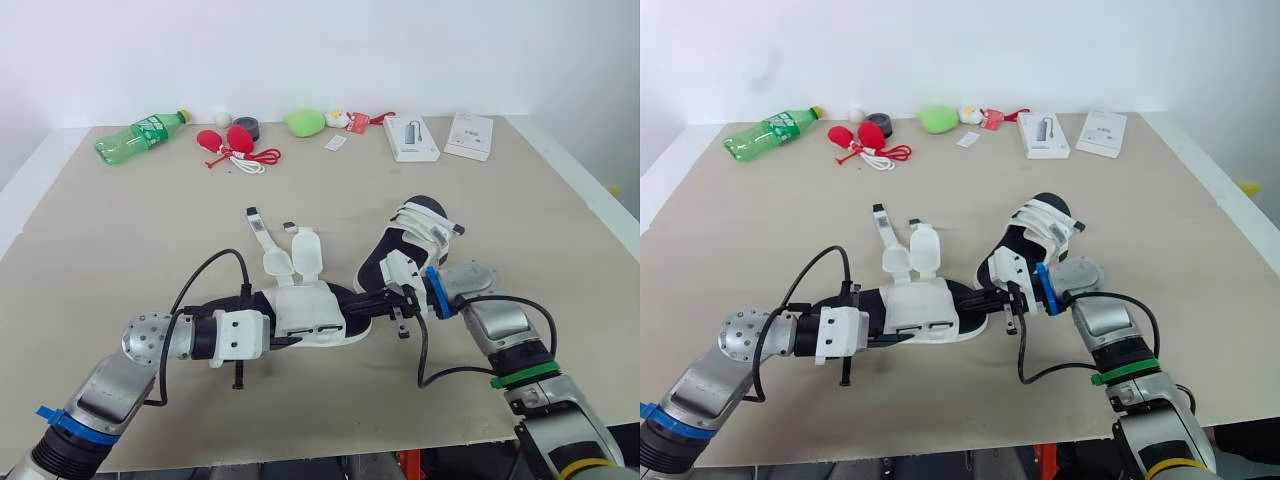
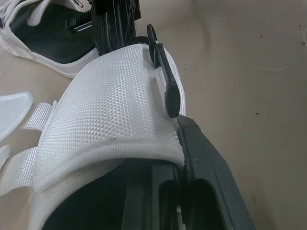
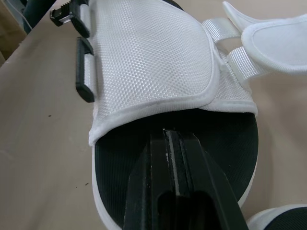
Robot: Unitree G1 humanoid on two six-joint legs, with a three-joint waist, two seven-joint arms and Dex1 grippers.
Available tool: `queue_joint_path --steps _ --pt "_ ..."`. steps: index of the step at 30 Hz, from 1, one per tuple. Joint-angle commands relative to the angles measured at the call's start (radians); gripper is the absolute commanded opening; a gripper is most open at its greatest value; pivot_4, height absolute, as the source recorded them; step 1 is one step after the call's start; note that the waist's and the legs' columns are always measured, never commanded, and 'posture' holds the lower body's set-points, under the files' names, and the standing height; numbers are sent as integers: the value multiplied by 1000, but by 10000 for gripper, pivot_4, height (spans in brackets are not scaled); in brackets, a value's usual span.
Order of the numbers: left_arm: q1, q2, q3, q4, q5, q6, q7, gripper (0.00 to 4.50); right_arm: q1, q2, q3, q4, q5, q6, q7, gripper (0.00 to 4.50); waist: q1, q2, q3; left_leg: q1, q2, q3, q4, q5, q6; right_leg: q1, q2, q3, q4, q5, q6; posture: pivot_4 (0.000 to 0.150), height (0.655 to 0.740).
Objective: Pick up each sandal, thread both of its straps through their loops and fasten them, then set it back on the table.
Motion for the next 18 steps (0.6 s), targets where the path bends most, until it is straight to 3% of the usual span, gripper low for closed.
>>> queue_joint_path --steps 1,18 --pt "-7 -13 6 -37 -11 5 20 0 -4 -2 19 -14 -30 -1 -12 908 0 0 0 0 0 0 0 0 0 0 0 0 0 0 0 1500 7400" --pt "-1 -23 -2 -53 -12 29 25 0 -2 12 19 -102 -21 91 -20 908 0 0 0 0 0 0 1 0 0 0 0 0 1 0 0 1500 7400"
